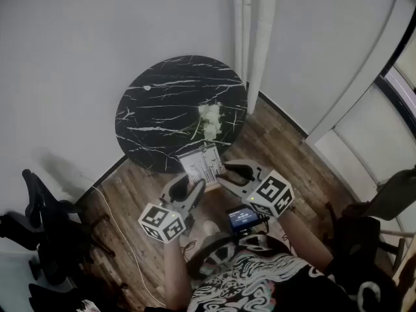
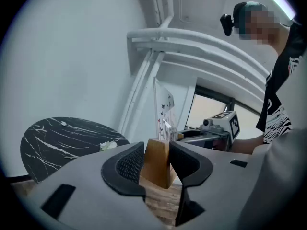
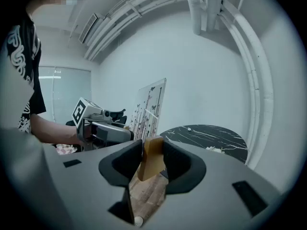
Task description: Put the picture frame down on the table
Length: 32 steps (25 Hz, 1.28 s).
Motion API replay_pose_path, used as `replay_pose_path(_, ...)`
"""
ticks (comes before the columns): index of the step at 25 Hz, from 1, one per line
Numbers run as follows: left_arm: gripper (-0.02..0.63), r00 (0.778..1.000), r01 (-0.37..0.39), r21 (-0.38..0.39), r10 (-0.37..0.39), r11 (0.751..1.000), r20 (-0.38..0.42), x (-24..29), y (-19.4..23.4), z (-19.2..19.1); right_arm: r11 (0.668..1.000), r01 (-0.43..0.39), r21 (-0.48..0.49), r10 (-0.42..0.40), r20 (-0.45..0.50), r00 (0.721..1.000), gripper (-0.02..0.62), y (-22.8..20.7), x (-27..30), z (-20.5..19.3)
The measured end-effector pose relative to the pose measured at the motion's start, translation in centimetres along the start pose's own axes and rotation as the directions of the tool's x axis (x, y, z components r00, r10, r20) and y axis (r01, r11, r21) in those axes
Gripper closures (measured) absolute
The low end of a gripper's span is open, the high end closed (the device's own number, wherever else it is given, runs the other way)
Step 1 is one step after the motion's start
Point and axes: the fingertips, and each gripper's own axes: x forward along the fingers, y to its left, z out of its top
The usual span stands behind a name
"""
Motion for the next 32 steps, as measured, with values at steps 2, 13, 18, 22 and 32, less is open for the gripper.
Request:
replay_pose_path(2, 0.436, 1.000, -0.002, 0.000, 0.002, 1.000, 0.001, 0.0, -0.1, -0.1, 1.000, 0.003, 0.000, -0.003, 0.003, 1.000, 0.451, 0.0, -0.1, 0.0)
replay_pose_path(13, 0.436, 1.000, -0.019, 0.006, 0.019, 1.000, -0.003, 0.8, -0.6, -0.2, 1.000, -0.015, 0.002, 0.015, 0.002, 1.000, 0.451, -0.7, -0.7, -0.3)
replay_pose_path(18, 0.436, 1.000, -0.029, 0.002, 0.029, 1.000, -0.002, 1.0, -0.7, -0.2, 0.999, -0.027, -0.018, 0.027, -0.002, 1.000, 0.451, -0.9, -0.8, -0.4)
replay_pose_path(22, 0.434, 0.999, -0.039, 0.002, 0.039, 0.999, 0.000, 1.2, -0.9, -0.4, 0.999, -0.036, -0.011, 0.036, 0.001, 0.999, 0.451, -1.1, -1.0, -0.6)
replay_pose_path(32, 0.434, 0.999, -0.053, -0.008, 0.053, 0.999, -0.011, 2.1, 1.2, 0.0, 0.999, -0.047, 0.010, 0.047, -0.005, 0.999, 0.451, -2.6, 0.8, -0.5)
